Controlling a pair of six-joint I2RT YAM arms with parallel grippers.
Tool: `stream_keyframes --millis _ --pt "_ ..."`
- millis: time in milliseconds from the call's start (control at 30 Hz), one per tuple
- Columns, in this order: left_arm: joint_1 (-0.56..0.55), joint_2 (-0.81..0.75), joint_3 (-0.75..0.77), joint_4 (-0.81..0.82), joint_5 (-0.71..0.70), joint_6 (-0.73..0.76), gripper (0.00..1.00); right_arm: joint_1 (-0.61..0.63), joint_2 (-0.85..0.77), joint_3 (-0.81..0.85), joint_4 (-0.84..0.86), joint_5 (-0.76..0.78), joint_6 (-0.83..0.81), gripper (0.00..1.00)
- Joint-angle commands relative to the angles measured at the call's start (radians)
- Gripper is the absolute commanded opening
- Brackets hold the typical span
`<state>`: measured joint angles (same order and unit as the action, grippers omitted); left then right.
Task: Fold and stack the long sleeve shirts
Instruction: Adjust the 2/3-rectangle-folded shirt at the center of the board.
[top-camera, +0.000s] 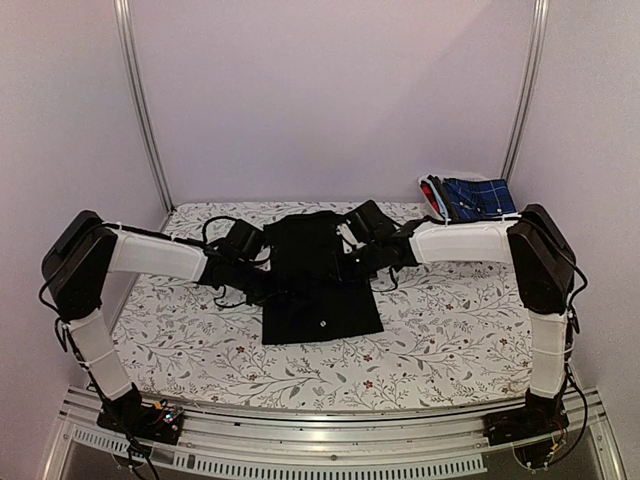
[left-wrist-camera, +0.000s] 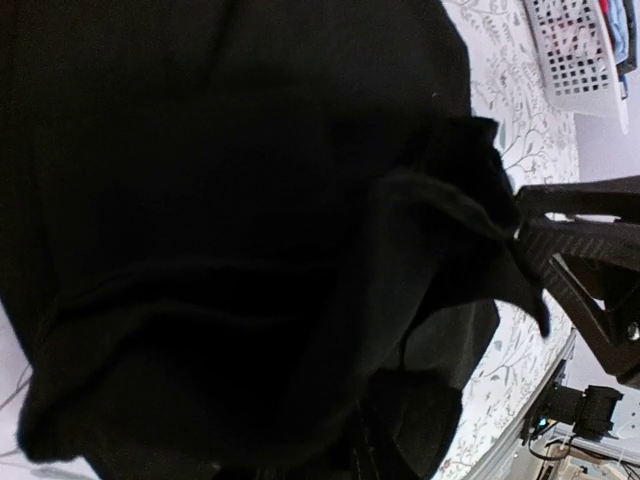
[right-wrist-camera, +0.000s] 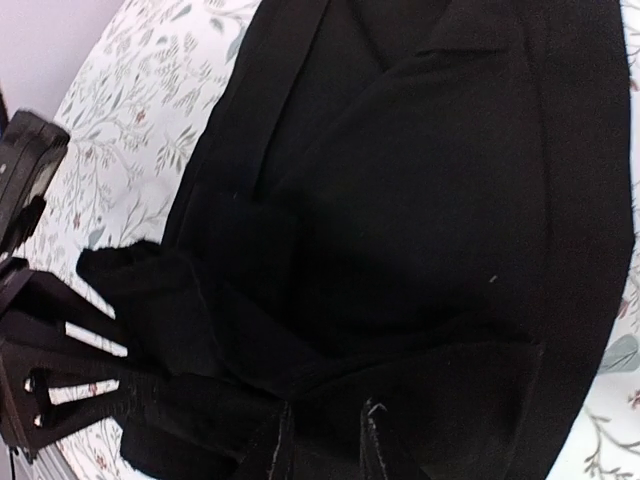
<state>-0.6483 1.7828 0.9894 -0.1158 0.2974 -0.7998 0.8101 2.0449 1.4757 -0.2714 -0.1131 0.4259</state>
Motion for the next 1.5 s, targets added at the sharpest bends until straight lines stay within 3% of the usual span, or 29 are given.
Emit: stream_keyframes --millis 0,167,300,400,700,933,1133,1467 --pt "0.056 0.071 0.075 0.06 0.02 -0.003 0.23 -0.04 0.061 0.117 -0.053 0.05 -0.023 0.24" --pt "0.115 0.136 0.163 0.08 0.039 -0.012 0.23 -0.052 0.061 0.167 -0.108 0.1 -0.055 0.32" --pt "0.142 0.193 0.222 0.075 0.061 -0.001 0.22 -0.055 -0.005 0.123 -0.116 0.158 -0.068 0.45" --pt "0.148 0.2 0.239 0.074 0.063 0.005 0.24 -0.073 -0.05 0.065 -0.106 0.147 -0.06 0.48" --pt "0.184 0.168 0.318 0.006 0.023 0.056 0.4 -0.139 -0.103 -0.086 0.016 0.02 -0.049 0.43" --pt "0.225 0.049 0.142 0.043 0.018 0.051 0.41 -0.168 -0.047 -0.079 0.069 -0.096 -0.1 0.34" --pt "0.242 0.025 -0.01 0.14 0.1 0.054 0.42 -0.187 -0.002 -0.078 0.101 -0.168 -0.139 0.36" --pt "0.24 0.082 -0.035 0.232 0.143 0.044 0.43 -0.189 0.041 -0.134 0.177 -0.187 -0.111 0.4"
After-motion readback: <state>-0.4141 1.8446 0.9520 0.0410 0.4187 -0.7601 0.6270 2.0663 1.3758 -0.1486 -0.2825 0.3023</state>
